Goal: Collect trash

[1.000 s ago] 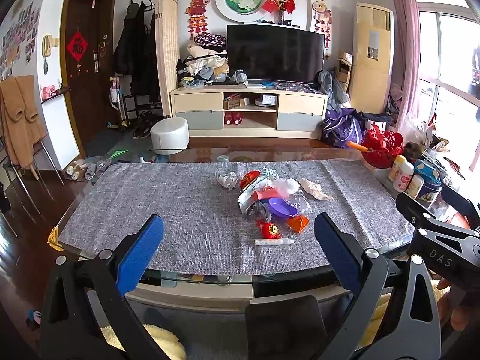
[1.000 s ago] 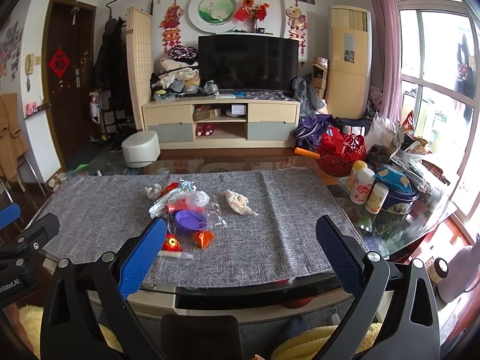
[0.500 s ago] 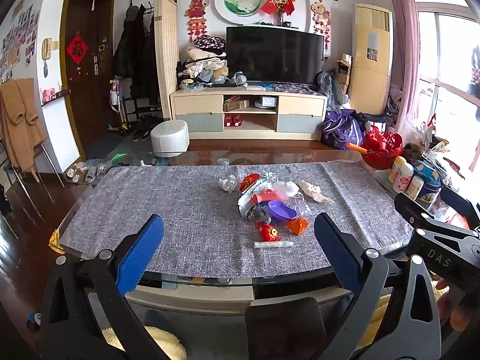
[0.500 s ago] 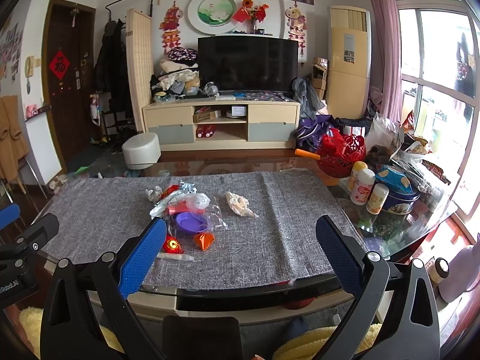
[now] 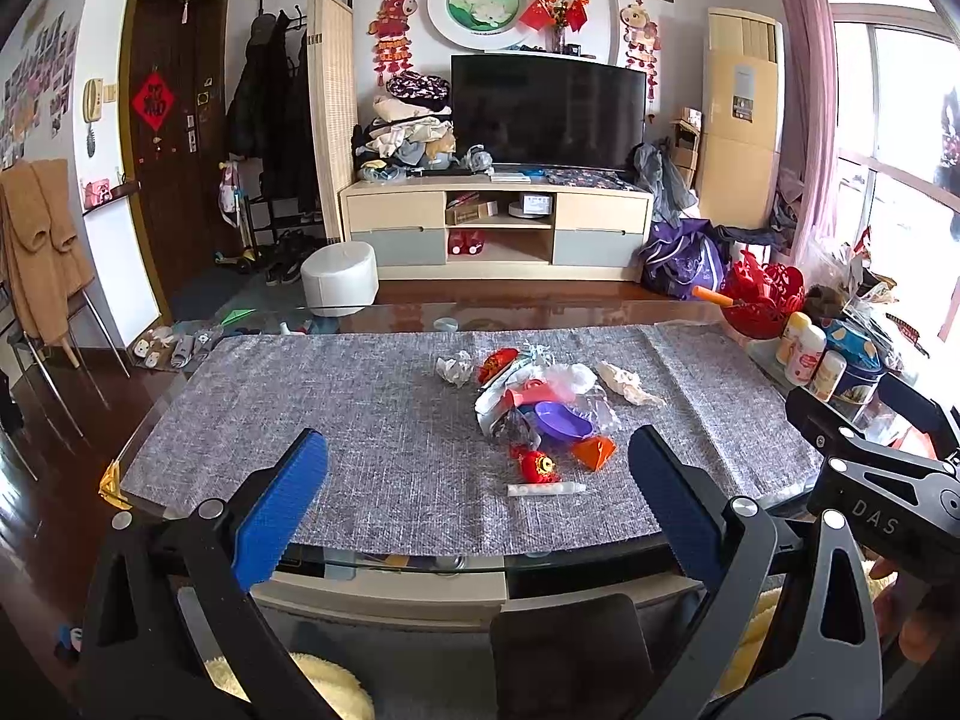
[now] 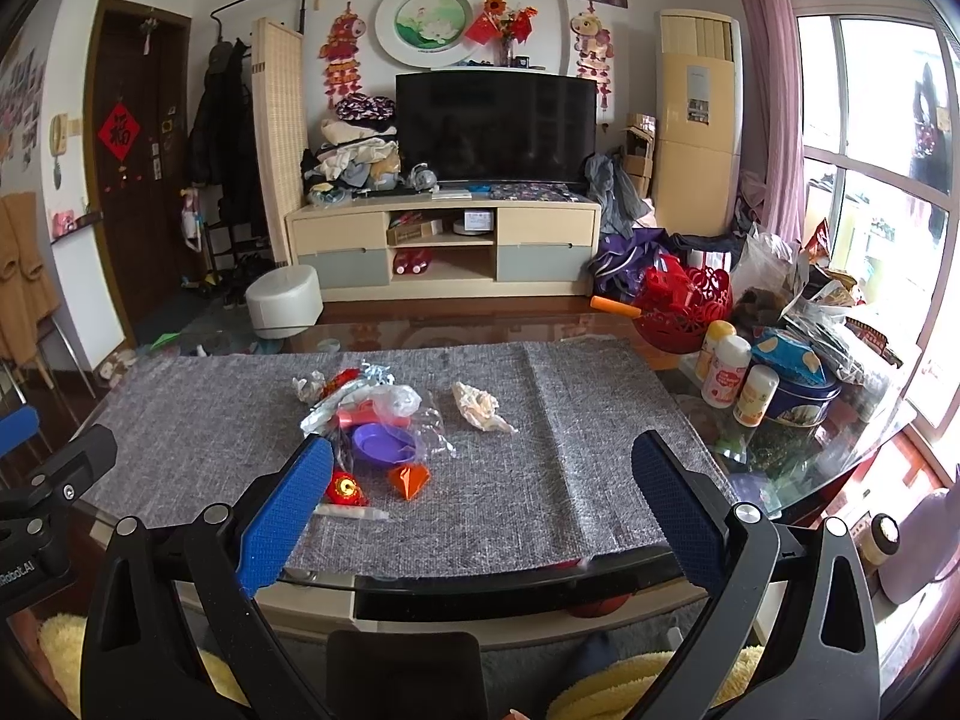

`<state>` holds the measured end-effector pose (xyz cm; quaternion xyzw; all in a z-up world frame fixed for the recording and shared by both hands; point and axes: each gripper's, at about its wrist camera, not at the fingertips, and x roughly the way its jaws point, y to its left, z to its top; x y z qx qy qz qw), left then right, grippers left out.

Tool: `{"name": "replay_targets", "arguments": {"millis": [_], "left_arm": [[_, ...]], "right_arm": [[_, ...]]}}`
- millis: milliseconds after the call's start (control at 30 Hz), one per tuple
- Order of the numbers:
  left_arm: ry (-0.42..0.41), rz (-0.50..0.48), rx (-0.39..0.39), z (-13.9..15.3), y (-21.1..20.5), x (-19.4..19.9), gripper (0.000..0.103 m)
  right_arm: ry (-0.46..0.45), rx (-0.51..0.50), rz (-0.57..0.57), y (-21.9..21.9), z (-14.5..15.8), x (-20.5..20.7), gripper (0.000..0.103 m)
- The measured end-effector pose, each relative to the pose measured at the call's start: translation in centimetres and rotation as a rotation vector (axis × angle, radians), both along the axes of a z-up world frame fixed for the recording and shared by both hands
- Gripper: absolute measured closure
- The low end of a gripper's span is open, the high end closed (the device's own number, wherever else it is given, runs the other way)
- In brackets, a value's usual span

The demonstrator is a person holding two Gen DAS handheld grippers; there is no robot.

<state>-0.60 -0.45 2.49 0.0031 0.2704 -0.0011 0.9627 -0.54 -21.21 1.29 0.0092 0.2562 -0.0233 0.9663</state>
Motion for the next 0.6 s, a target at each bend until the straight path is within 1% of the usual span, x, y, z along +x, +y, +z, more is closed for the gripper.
{"name": "replay_targets", "arguments": {"millis": [600], "left_arm": [[-0.001,0.011,-0.001,-0.31,0.2,-0.2,0.008]], "right_arm": [[-0.009,0.024,-0.001,0.02,-0.4,0.09,0.003]]}}
